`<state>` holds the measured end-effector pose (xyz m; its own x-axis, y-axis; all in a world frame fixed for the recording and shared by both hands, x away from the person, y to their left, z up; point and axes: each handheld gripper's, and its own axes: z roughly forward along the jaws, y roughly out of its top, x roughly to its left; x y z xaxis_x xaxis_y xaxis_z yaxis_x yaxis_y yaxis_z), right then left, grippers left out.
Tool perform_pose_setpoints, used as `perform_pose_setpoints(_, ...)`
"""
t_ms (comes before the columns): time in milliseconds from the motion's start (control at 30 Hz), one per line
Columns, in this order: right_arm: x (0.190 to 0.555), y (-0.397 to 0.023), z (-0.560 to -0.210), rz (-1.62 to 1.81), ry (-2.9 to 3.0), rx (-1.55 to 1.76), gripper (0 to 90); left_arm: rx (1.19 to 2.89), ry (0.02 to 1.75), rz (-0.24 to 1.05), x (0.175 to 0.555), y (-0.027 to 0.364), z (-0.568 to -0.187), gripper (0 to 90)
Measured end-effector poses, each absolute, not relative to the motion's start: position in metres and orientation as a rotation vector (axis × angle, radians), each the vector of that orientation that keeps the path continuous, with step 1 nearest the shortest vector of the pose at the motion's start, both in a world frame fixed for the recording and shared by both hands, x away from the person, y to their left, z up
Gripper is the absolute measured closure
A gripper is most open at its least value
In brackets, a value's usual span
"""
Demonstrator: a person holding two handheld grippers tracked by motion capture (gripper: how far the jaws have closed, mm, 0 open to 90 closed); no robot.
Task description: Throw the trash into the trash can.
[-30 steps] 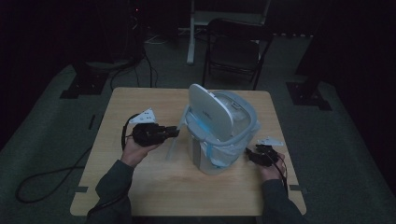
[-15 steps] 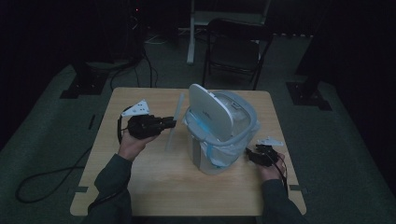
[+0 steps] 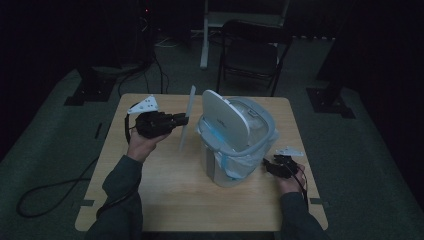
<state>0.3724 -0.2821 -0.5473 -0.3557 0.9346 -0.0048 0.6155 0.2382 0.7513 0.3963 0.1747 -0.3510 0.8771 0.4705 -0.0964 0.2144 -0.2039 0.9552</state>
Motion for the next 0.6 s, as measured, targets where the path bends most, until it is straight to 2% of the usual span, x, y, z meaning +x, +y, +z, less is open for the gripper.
perform_pose_setpoints(600, 0.373, -0.282, -0.547, 0.928, 2.059, 1.414, 46.9, 1.767, 0.517, 0.302, 0.416, 0.175, -0.328, 79.9)
